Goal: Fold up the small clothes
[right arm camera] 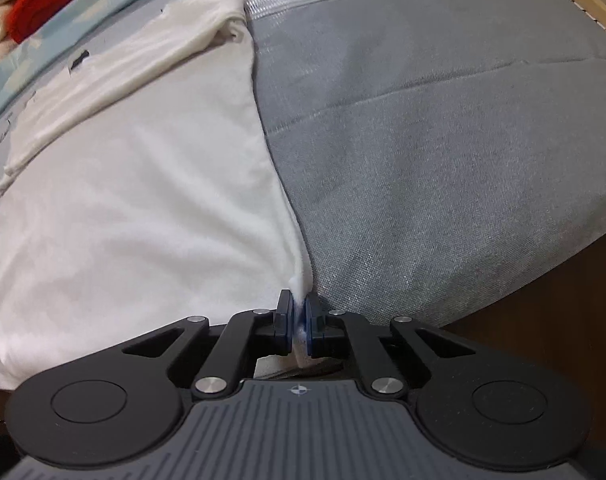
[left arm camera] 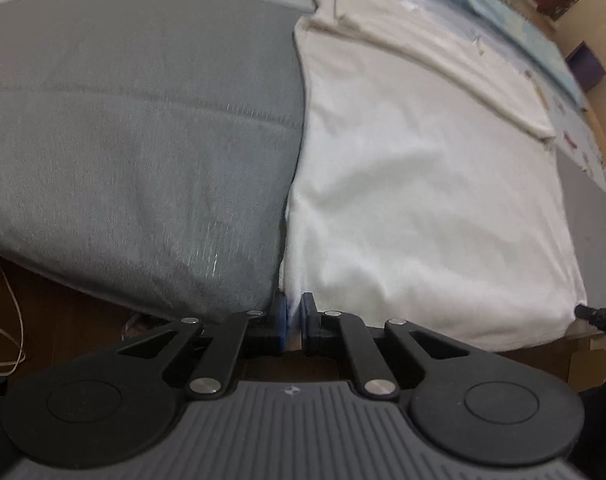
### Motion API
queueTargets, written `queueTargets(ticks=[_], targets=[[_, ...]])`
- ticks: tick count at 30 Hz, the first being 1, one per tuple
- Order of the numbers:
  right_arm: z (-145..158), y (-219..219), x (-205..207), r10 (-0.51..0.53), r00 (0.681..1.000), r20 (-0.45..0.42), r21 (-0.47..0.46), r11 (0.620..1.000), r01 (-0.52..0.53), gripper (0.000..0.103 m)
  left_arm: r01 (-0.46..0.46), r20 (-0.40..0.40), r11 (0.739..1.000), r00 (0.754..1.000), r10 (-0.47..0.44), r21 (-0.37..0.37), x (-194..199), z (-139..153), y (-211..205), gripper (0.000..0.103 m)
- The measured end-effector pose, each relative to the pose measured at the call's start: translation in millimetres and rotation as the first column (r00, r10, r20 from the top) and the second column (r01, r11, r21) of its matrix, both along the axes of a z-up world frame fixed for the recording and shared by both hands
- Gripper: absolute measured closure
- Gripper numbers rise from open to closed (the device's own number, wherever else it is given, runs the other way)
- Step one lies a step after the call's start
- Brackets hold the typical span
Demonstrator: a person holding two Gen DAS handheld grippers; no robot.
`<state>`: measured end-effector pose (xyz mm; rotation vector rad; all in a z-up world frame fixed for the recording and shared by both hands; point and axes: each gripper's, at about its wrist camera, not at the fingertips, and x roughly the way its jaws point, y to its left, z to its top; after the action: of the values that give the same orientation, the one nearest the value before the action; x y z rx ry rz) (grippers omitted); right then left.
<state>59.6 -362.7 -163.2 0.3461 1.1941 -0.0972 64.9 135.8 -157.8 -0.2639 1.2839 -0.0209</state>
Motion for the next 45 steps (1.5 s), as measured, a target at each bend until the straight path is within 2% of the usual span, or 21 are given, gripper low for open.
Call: queueTargets(ticks=[2, 4, 6, 10, 15, 17, 18, 19, 22, 25, 28, 31, 35, 41, 45], targets=[[-2, -1, 1, -0.014, 1.000, -0.013, -0.009, 1.000, 0.014, 0.096, -0.016, -0.020, 1.000, 1.000, 0.016, 0.001, 2, -4, 2, 0.091], [-5, -3, 1, -0.041, 0.999, -0.032, -0.013, 0.999, 0.041, 0.085, -0.036, -0.016, 0.999, 0.999, 0.035, -0.008, 4, -4, 4, 0.088], [-6, -1, 1, -0.034, 0.999, -0.043, -0.019, 0.999, 0.033, 0.079, -0.043, -0.024, 0.999, 0.999, 0.043, -0.010, 5, -6, 5, 0.088], [-7, 6, 0, 0.007, 0.999, -0.050, -0.048, 0.999, -0.009, 0.074, -0.023, -0.056, 1.000, 0.998, 0.024, 0.017, 6, -12, -1, 0.086], [-8, 9, 1, 0.030, 0.998, -0.055, -0.059, 0.998, -0.033, 0.074, 0.011, -0.054, 0.999, 0.998, -0.009, 0.036, 5, -14, -5, 0.087], [-7, 10, 1, 0.044, 0.998, -0.052, -0.059, 0.997, -0.047, 0.079, 0.018, -0.043, 0.999, 0.999, -0.016, 0.032, 4, -12, -6, 0.095], [-7, 10, 0, 0.048, 0.998, -0.051, -0.051, 0.997, -0.050, 0.089, 0.019, -0.035, 0.999, 0.999, -0.018, 0.029, 3, -11, -6, 0.096], [-6, 10, 1, 0.052, 0.998, -0.047, -0.042, 0.998, -0.054, 0.094, 0.019, -0.026, 0.999, 0.999, -0.019, 0.029, 3, -9, -6, 0.096], [0, 8, 2, 0.044, 0.999, -0.012, -0.031, 0.999, -0.045, 0.096, 0.032, 0.016, 0.999, 0.999, -0.033, 0.030, 0, 2, -8, 0.096], [19, 6, -1, 0.034, 0.996, 0.086, 0.010, 0.999, -0.035, 0.096, 0.083, 0.068, 0.995, 0.994, -0.086, 0.046, -3, 18, -13, 0.097], [46, -1, -3, 0.023, 0.984, 0.178, 0.071, 0.997, -0.036, 0.097, 0.089, 0.108, 0.996, 0.990, -0.092, 0.032, -6, 41, -9, 0.097], [71, -8, -11, 0.005, 0.974, 0.227, 0.096, 0.995, -0.027, 0.097, 0.085, 0.139, 0.996, 0.987, -0.082, -0.016, -13, 71, 0, 0.097], [101, -18, -33, -0.018, 0.956, 0.292, 0.136, 0.990, -0.023, 0.098, 0.133, 0.210, 0.991, 0.969, -0.127, -0.015, -38, 115, 7, 0.098], [136, -39, -80, -0.019, 0.949, 0.314, 0.174, 0.984, -0.038, 0.098, 0.241, 0.262, 0.971, 0.937, -0.229, -0.012, -94, 172, 20, 0.098], [162, -56, -123, -0.030, 0.942, 0.333, 0.226, 0.973, -0.049, 0.098, 0.275, 0.295, 0.961, 0.921, -0.253, -0.034, -125, 201, 30, 0.098]])
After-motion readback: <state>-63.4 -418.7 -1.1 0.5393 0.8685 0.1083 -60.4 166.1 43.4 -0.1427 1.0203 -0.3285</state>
